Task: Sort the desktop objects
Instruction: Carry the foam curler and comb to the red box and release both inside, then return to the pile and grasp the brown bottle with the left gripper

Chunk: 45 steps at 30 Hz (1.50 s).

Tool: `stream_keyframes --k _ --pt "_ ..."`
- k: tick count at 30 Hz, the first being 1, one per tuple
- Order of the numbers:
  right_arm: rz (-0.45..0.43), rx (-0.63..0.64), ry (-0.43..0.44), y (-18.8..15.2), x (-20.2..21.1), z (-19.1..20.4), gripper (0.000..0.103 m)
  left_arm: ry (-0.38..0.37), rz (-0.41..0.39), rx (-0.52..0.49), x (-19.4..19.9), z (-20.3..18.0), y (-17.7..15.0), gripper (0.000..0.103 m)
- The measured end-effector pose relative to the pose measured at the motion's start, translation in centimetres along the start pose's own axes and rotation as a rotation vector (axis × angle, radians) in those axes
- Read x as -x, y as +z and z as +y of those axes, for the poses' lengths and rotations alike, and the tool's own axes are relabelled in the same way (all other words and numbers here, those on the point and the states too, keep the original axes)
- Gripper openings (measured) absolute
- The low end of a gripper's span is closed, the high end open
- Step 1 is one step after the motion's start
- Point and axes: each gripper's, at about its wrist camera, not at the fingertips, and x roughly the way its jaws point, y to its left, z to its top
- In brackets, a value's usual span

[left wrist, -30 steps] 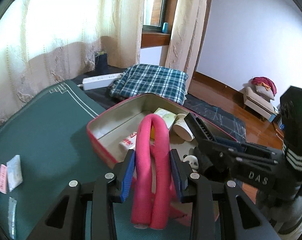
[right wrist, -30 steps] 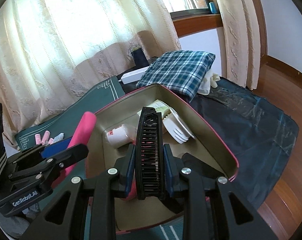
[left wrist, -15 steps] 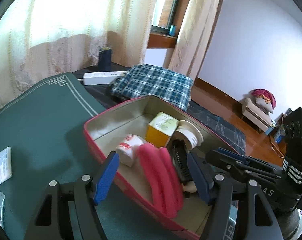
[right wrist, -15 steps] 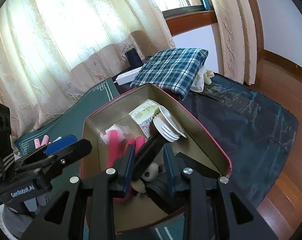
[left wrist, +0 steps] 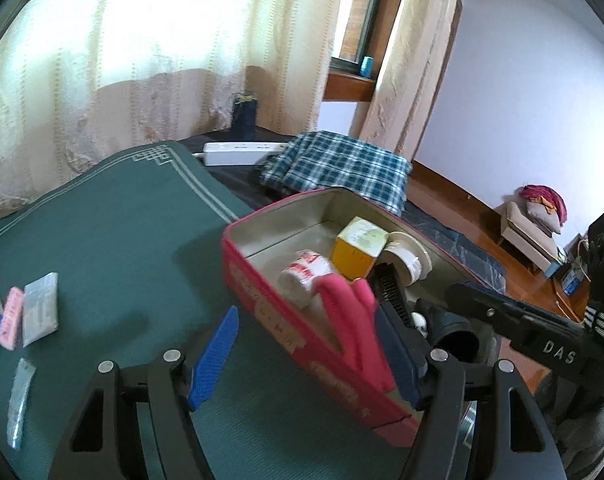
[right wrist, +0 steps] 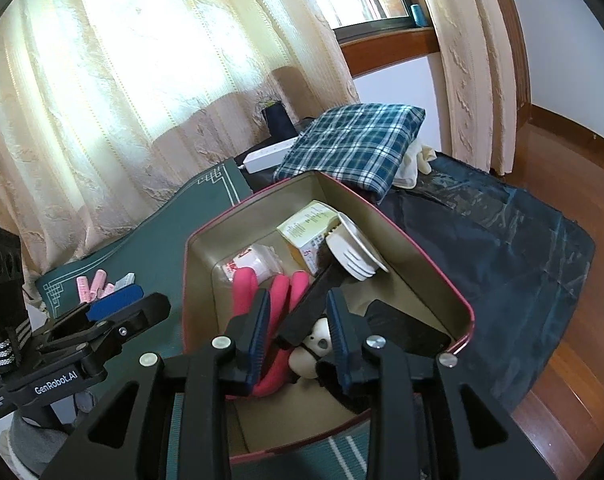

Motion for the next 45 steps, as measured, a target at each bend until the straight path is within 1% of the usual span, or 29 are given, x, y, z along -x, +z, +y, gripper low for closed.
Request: stream_keyframes --k 4,10,14,20,24,28,30,32,34,40,43,45 --pt "-0.002 0.012 0.017 -0.3 0.4 1.3 0.032 0.041 -0.007 0.029 1.4 1.9 -0.9 0.072" --pt "-0.005 0.055 0.049 -1.1 1.1 4.3 0.033 0.113 -0.047 0.071 5.0 5.2 -2.4 0.072" --pt "-0.006 0.083 0.067 -1.7 1.7 6.4 0.040 0.156 -0.073 0.101 7.6 7.7 -3.6 0.072" --pt "-0.006 0.134 0.105 -2.9 2.9 10.4 0.040 0.223 -0.120 0.171 12.4 11.6 -6.2 0.072" --pt "-0.007 0.161 0.133 -4.0 4.4 13.1 0.040 0.236 -0.153 0.184 15.5 12.7 -7.9 0.072" --pt "-0.030 0.180 0.143 -5.4 6.5 15.2 0.040 0.237 -0.193 0.185 18.8 13.3 -10.0 0.072" --pt "-0.044 0.191 0.150 -6.2 7.8 16.3 0.044 0.240 -0.214 0.183 20.5 13.3 -10.9 0.072" --pt "-0.060 0.202 0.157 -7.1 9.1 17.3 0.052 0.240 -0.237 0.182 22.0 13.1 -11.7 0.072" --pt "-0.077 0.220 0.161 -8.2 10.4 18.4 0.054 0.237 -0.261 0.179 23.6 12.9 -12.6 0.072" --pt "-0.077 0.263 0.167 -10.5 12.7 20.7 0.055 0.224 -0.315 0.177 27.1 13.0 -15.3 0.072" --pt "-0.081 0.284 0.153 -11.5 13.4 21.9 0.056 0.225 -0.338 0.189 28.4 13.9 -16.6 0.072" --pt "-0.065 0.302 0.145 -12.2 13.4 22.9 0.056 0.227 -0.347 0.201 29.1 14.9 -17.4 0.072"
